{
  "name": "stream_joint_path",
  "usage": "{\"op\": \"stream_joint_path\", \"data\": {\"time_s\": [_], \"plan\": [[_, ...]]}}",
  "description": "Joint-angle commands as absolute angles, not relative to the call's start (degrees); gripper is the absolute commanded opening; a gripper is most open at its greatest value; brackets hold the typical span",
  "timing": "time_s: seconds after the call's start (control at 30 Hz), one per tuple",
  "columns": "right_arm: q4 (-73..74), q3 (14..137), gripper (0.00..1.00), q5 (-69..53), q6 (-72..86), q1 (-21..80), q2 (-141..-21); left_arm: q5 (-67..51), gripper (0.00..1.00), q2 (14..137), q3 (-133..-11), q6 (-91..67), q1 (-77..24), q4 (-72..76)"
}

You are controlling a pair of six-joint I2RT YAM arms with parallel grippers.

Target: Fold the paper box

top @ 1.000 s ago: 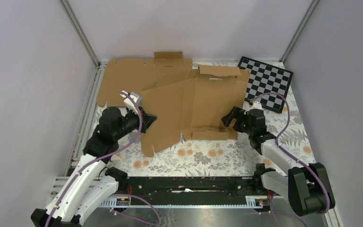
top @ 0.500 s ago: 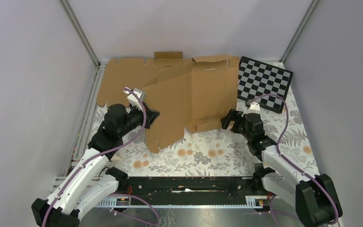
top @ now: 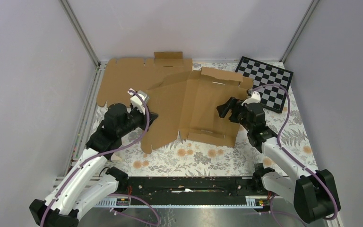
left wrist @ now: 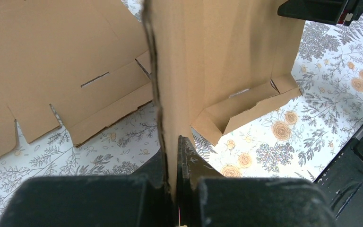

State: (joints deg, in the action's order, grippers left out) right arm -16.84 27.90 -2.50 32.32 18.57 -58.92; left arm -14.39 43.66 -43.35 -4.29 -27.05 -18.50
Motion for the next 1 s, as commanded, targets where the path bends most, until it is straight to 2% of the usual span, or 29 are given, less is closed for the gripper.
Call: {"op": "stream_joint_path", "data": {"time_s": [0.0, 0.07, 0.27, 0.77, 0.97], "plan": [[-16.65, 32.53, 0.99, 0.52, 19.21, 18.28, -58.12, -11.56, 0.0, 41.04, -43.04, -2.85, -27.76, -15.24], [-16.86, 31.6, 0.99, 2.87, 16.1, 17.08, -56.41, -10.45, 0.0, 40.73, -42.55, -3.13, -27.9, -15.07], [-16.99, 32.28, 0.99, -5.04, 15.19, 7.27, -58.98, -9.91, 0.0, 40.72, -41.48, -3.8, -28.47, -13.79], [-24.05, 30.01, 0.99, -9.32, 16.32, 4.56, -68.61, -6.32, 0.0, 41.95, -41.42, -4.4, -28.84, -14.06], [-34.39, 26.68, 0.99, -14.54, 21.34, 2.78, -74.39, -5.67, 0.0, 42.22, -41.31, -4.18, -28.92, -14.06]]}}
